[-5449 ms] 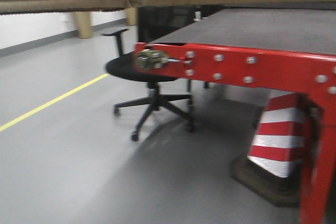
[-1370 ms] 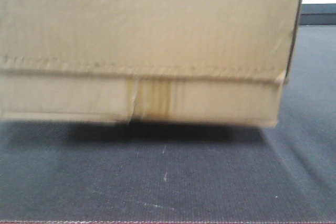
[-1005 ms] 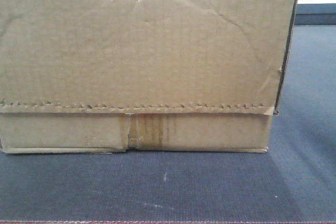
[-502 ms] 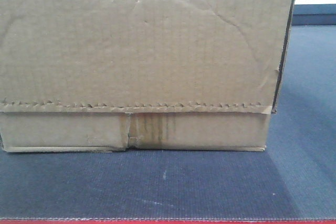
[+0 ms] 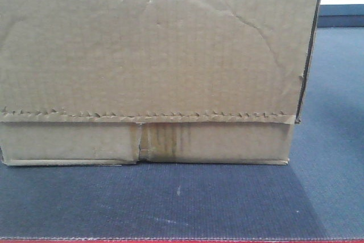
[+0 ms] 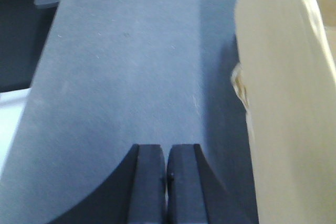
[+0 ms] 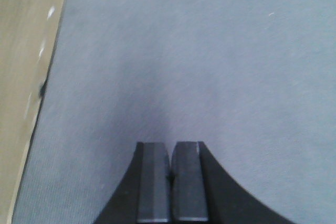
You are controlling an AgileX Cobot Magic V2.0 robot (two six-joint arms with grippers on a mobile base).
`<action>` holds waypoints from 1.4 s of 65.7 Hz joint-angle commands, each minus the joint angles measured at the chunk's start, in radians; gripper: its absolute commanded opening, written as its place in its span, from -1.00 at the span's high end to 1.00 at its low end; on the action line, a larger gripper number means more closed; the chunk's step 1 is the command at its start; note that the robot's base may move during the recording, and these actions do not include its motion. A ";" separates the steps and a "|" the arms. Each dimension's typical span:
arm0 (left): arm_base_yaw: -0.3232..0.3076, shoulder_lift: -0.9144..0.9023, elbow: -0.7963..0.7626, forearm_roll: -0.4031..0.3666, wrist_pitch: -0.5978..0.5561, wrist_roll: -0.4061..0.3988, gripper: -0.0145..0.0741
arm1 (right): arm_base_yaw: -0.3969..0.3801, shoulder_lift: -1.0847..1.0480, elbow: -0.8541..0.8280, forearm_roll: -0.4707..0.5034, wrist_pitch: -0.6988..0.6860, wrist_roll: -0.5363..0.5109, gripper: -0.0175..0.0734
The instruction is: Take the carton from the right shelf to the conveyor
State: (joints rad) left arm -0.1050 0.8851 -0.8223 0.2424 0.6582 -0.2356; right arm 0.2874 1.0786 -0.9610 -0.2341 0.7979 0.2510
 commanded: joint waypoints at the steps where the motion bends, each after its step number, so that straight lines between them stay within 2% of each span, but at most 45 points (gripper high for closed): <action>1: 0.002 -0.093 0.076 -0.006 -0.076 0.003 0.65 | -0.005 -0.114 0.116 -0.002 -0.129 -0.010 0.77; 21: 0.002 -0.413 0.260 -0.004 -0.128 0.003 0.65 | -0.005 -0.541 0.416 -0.002 -0.331 -0.010 0.77; 29: 0.002 -0.558 0.291 -0.004 -0.132 0.003 0.65 | -0.005 -0.740 0.485 -0.002 -0.353 -0.010 0.77; 44: 0.002 -0.687 0.295 -0.004 -0.126 0.003 0.65 | -0.005 -0.985 0.532 -0.002 -0.356 -0.010 0.77; 92: 0.002 -0.702 0.295 -0.004 -0.123 0.003 0.65 | -0.005 -1.030 0.546 -0.002 -0.374 -0.010 0.77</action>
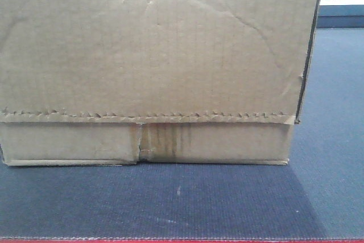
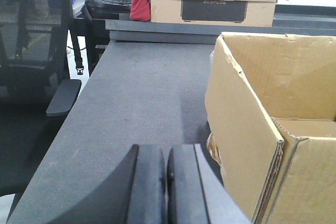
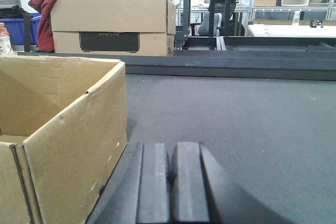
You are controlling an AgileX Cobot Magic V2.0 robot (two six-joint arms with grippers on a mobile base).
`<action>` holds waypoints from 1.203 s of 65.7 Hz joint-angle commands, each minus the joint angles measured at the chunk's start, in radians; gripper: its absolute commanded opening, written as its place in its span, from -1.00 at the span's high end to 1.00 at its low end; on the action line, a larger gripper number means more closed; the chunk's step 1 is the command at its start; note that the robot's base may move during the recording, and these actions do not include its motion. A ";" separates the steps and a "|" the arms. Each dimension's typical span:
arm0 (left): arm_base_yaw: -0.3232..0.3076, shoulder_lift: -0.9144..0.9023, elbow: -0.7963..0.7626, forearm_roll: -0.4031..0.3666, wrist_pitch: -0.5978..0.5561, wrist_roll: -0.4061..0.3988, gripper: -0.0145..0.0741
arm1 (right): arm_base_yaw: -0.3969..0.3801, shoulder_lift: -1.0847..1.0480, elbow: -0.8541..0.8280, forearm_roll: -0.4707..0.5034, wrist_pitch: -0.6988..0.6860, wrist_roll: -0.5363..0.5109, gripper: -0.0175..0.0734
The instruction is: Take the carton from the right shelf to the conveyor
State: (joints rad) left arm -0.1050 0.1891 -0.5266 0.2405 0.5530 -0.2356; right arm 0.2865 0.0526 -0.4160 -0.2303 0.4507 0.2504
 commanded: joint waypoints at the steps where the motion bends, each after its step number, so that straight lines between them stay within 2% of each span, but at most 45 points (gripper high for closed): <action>1: 0.002 -0.006 0.000 -0.002 -0.018 0.003 0.65 | -0.004 -0.004 0.001 -0.005 -0.027 -0.009 0.77; 16: 0.017 -0.018 0.014 -0.012 -0.011 0.009 0.65 | -0.004 -0.004 0.001 -0.005 -0.027 -0.009 0.77; 21: 0.050 -0.040 0.052 -0.050 -0.057 0.083 0.65 | -0.004 -0.004 0.001 -0.005 -0.027 -0.009 0.77; 28: 0.114 -0.089 0.169 -0.150 -0.191 0.167 0.65 | -0.004 -0.004 0.001 -0.005 -0.027 -0.009 0.77; 33: 0.163 -0.125 0.268 -0.215 -0.312 0.192 0.65 | -0.004 -0.004 0.001 -0.005 -0.027 -0.009 0.77; 39: 0.198 -0.173 0.396 -0.221 -0.450 0.192 0.65 | -0.004 -0.004 0.001 -0.005 -0.027 -0.009 0.77; 46: 0.201 -0.189 0.520 -0.221 -0.553 0.192 0.65 | -0.004 -0.004 0.001 -0.005 -0.027 -0.009 0.77; 49: 0.199 -0.189 0.527 -0.221 -0.614 0.192 0.65 | -0.004 -0.004 0.001 -0.005 -0.027 -0.009 0.77; 53: 0.199 -0.189 0.527 -0.221 -0.544 0.192 0.65 | -0.004 -0.004 0.001 -0.005 -0.027 -0.009 0.77; 79: 0.199 -0.189 0.527 -0.221 -0.538 0.192 0.65 | -0.004 -0.004 0.001 -0.005 -0.029 -0.009 0.77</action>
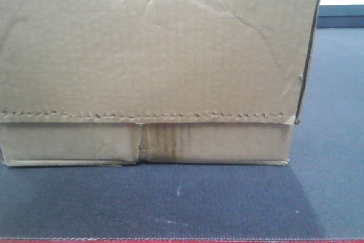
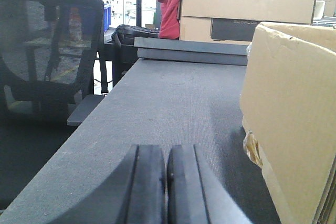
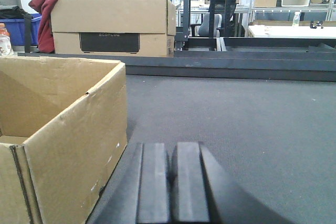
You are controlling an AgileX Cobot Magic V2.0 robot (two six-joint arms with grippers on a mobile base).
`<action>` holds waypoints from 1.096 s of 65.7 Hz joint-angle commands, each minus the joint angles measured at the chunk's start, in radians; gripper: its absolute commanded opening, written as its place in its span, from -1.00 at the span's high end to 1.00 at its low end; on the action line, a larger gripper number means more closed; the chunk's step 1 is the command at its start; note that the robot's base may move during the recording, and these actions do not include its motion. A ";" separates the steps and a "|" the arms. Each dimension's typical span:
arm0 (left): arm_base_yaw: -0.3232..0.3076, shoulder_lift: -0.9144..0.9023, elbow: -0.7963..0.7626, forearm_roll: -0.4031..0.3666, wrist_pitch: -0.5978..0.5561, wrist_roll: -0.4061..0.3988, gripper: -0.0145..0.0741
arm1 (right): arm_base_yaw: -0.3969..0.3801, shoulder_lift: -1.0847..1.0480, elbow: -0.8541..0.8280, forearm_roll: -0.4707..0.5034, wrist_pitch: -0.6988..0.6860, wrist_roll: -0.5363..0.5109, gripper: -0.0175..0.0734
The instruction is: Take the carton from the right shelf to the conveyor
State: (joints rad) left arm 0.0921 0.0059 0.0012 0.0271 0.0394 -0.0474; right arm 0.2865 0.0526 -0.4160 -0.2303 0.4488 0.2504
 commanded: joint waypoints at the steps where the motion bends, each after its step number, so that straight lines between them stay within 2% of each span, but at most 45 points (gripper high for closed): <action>1: 0.002 -0.006 -0.001 -0.007 -0.025 0.004 0.65 | -0.004 -0.004 0.001 -0.005 -0.028 -0.009 0.77; 42: 0.002 -0.006 -0.001 -0.007 -0.025 0.004 0.65 | -0.008 -0.004 0.001 -0.009 -0.032 -0.009 0.77; 47: 0.002 -0.006 -0.001 -0.007 -0.025 0.004 0.65 | -0.030 -0.002 0.001 0.044 -0.037 -0.030 0.77; 56: 0.002 -0.006 -0.001 -0.007 -0.025 0.004 0.65 | -0.128 -0.002 0.029 0.201 -0.101 -0.250 0.77; 60: 0.002 -0.006 -0.001 -0.007 -0.025 0.004 0.65 | -0.167 -0.004 0.064 0.261 -0.151 -0.310 0.77; 66: 0.002 -0.006 -0.001 -0.007 -0.025 0.004 0.65 | -0.228 -0.006 0.147 0.315 -0.219 -0.322 0.77; 72: 0.002 -0.006 -0.001 -0.007 -0.025 0.004 0.65 | -0.252 -0.006 0.241 0.337 -0.288 -0.322 0.77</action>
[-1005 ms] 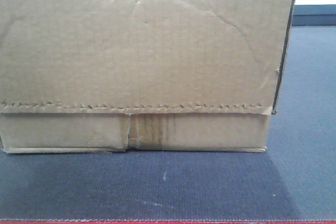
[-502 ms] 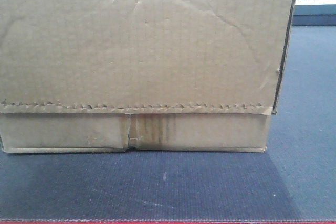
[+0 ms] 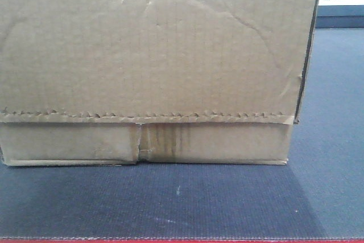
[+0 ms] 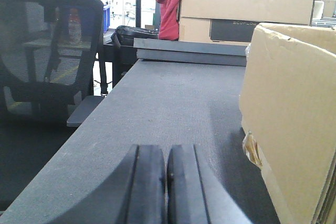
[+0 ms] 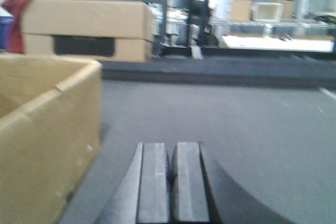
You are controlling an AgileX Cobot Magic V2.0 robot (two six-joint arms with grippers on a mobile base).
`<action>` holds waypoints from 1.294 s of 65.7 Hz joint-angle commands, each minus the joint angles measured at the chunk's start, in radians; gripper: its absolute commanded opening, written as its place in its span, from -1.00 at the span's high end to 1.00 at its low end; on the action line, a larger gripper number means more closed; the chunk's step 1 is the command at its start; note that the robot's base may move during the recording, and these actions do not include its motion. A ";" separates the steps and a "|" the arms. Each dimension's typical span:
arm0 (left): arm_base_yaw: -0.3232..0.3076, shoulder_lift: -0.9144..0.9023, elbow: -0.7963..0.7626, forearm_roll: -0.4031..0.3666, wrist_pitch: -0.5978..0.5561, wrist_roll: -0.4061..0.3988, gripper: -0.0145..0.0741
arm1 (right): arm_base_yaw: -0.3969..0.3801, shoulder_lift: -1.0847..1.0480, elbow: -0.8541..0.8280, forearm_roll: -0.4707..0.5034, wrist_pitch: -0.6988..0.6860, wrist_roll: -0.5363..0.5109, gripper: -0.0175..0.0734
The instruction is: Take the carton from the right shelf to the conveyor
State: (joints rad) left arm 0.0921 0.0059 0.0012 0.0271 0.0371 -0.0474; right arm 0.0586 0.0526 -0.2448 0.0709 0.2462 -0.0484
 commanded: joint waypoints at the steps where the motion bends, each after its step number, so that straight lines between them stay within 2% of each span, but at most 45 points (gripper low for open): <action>1: 0.002 -0.006 -0.001 -0.007 -0.022 0.004 0.65 | -0.024 -0.006 0.084 0.036 -0.097 -0.024 0.77; 17: 0.002 -0.006 -0.001 -0.007 -0.022 0.004 0.65 | -0.024 -0.035 0.245 0.036 -0.264 -0.024 0.77; 21: 0.002 -0.006 -0.001 -0.007 -0.022 0.004 0.65 | -0.024 -0.053 0.245 0.032 -0.195 -0.024 0.77; 85: 0.002 -0.006 -0.001 -0.007 -0.025 0.004 0.65 | -0.024 -0.053 0.245 0.029 -0.209 -0.024 0.77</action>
State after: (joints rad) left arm 0.0921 0.0037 0.0012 0.0271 0.0306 -0.0456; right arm 0.0392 0.0039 -0.0002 0.1032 0.0611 -0.0639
